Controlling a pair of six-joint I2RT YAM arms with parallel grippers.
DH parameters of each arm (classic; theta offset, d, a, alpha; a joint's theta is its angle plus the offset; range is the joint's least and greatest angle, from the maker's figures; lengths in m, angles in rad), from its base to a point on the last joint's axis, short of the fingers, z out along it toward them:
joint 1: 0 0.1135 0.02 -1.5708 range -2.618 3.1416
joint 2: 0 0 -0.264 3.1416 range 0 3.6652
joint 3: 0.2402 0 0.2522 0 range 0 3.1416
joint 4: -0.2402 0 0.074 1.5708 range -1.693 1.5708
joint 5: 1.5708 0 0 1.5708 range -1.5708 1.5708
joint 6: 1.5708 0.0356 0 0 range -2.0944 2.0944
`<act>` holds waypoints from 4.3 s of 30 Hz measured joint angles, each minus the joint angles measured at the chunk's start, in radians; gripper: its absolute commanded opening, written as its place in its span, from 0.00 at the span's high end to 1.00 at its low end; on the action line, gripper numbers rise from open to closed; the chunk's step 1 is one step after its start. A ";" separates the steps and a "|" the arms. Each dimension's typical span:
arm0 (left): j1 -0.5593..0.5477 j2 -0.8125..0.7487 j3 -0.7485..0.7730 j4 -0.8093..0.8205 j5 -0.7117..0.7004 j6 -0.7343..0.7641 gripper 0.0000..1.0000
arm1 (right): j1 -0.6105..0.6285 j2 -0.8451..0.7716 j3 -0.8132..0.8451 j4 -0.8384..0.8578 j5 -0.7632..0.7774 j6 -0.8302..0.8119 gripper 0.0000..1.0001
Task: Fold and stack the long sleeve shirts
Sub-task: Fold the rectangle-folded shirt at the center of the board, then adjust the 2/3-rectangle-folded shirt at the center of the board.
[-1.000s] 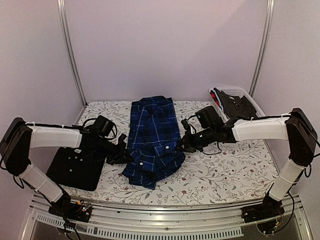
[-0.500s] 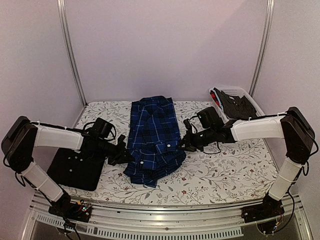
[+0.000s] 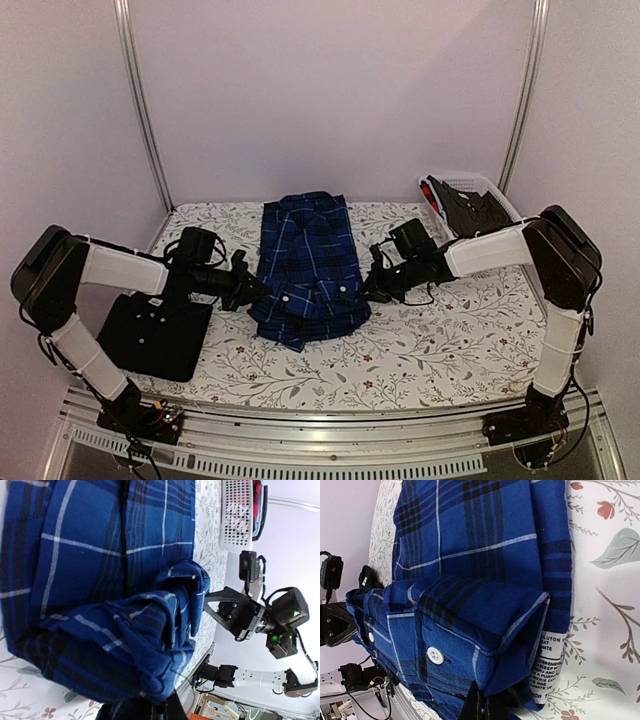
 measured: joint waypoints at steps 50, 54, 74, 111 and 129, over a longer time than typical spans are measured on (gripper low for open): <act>-0.129 -0.074 -0.129 -0.105 -0.367 0.216 0.46 | 0.101 -0.079 -0.095 -0.026 0.147 -0.290 0.35; -0.147 -0.030 -0.103 -0.090 -0.361 0.216 0.65 | 0.110 -0.051 -0.094 -0.023 0.151 -0.286 0.50; -0.073 0.015 0.130 -0.153 -0.165 0.198 0.96 | 0.104 -0.001 0.251 -0.164 0.196 -0.273 0.89; 0.090 0.188 0.232 -0.024 -0.071 0.183 0.54 | 0.043 -0.079 0.150 -0.267 0.261 -0.381 0.38; 0.048 0.155 0.175 -0.024 -0.114 0.130 1.00 | 0.024 0.048 0.304 -0.231 0.228 -0.319 0.99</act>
